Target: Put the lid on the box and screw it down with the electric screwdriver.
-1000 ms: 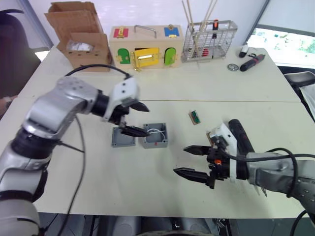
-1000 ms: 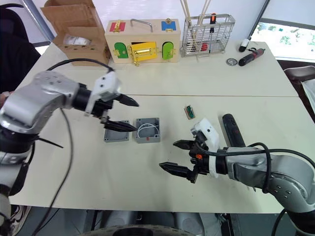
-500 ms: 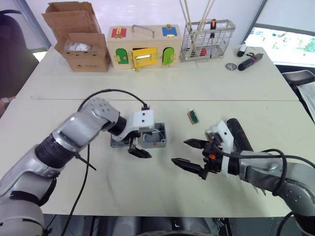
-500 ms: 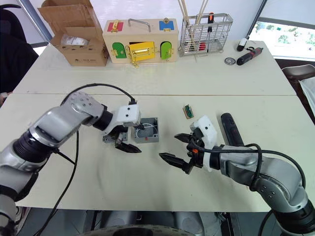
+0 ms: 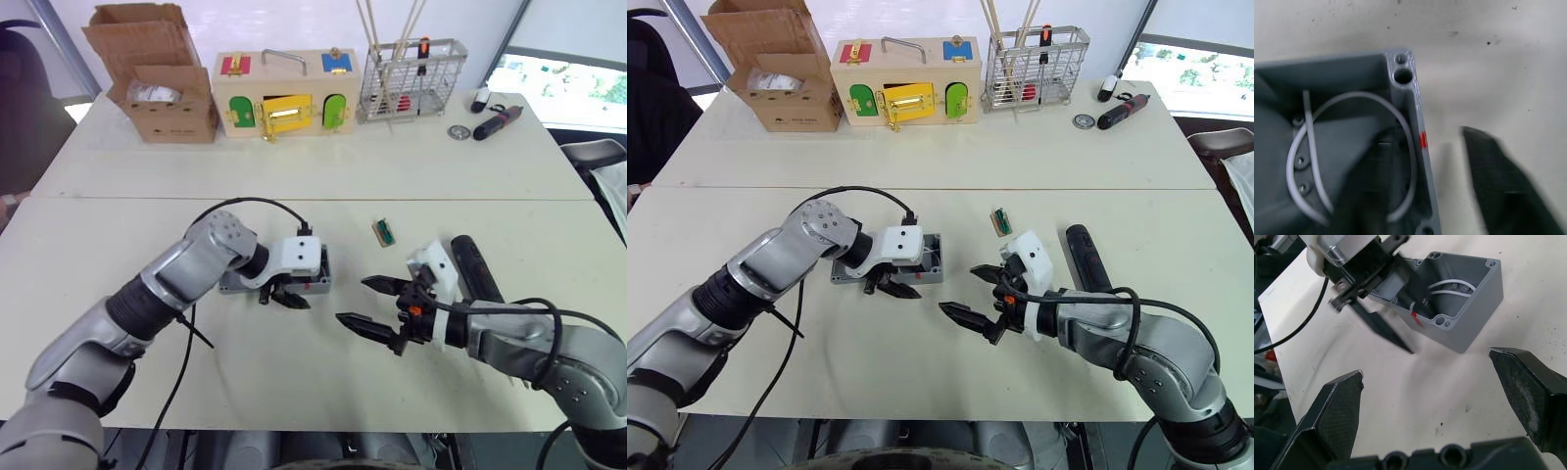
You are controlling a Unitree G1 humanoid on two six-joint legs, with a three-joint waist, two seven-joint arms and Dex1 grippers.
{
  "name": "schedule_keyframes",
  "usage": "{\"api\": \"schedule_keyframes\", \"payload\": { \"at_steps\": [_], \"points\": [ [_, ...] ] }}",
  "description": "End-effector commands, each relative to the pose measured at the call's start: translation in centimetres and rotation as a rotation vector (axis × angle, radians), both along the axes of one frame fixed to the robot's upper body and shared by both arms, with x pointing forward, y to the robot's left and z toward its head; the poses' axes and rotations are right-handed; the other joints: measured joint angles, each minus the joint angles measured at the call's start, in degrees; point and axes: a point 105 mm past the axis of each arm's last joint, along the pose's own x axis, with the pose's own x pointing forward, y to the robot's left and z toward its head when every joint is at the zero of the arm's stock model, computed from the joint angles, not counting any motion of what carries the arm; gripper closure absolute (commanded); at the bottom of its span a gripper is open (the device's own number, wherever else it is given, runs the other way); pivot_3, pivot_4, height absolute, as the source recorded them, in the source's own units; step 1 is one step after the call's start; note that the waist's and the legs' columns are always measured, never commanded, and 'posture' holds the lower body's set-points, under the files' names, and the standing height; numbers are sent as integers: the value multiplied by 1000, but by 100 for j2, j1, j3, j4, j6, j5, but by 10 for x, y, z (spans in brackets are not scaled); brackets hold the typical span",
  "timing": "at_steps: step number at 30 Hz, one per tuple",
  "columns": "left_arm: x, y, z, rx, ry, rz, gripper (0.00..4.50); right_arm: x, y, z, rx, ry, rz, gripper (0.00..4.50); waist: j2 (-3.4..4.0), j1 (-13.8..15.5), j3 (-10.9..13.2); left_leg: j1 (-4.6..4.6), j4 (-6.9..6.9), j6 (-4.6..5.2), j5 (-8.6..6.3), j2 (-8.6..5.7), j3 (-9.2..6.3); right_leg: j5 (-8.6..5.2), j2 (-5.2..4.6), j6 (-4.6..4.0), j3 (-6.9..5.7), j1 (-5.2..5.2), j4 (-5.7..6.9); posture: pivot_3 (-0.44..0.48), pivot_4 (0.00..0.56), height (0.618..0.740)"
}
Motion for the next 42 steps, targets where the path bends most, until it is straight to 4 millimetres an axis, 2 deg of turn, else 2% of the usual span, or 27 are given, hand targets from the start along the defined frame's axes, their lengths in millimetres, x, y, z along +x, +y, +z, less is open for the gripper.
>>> {"api": "schedule_keyframes", "payload": {
  "at_steps": [1, 9, 13, 22, 39, 42],
  "points": [
    [4, -3, 8, 8, -63, -33, 4410, -1, 1, 8, 15, -36, -1, 0, 1, -1, 0, 0, 0, 0, 0, 0, 0, 0, 1, 0, 0, -1, 0, 0, 150, 740],
    [7, -3, 16, 29, -107, -133, 4469, -5, -2, 5, 22, -12, -9, 0, 0, 5, 0, 0, 0, -2, 1, 0, 0, 0, 0, 0, -1, 0, 1, 0, 150, 740],
    [-2, -6, 26, -10, -112, -369, 4469, -11, -8, 5, 18, 21, 9, 0, 0, 4, 0, 0, 1, -10, 6, -1, 2, 0, -1, 0, -1, 0, 0, 0, 150, 740],
    [-1, -1, 12, 82, -141, -631, 4469, -24, -17, 8, 2, 50, 7, 0, 0, -4, 0, 0, 2, -1, 1, -1, 1, 0, 1, 0, -2, 1, 2, 0, 150, 740],
    [-2, -11, 4, 99, -157, -748, 4469, -29, -10, 6, 23, 61, -24, 0, 0, -15, -1, -1, 6, 1, 0, -1, 0, 0, 2, 0, -2, 2, 3, 0, 150, 740],
    [-2, -10, 4, 98, -164, -750, 3217, -29, -9, 5, 23, 63, -22, 0, 0, -10, -1, -1, 6, -1, 1, -1, 0, 0, 2, 0, -2, 2, 3, 0, 150, 740]
  ]
}}
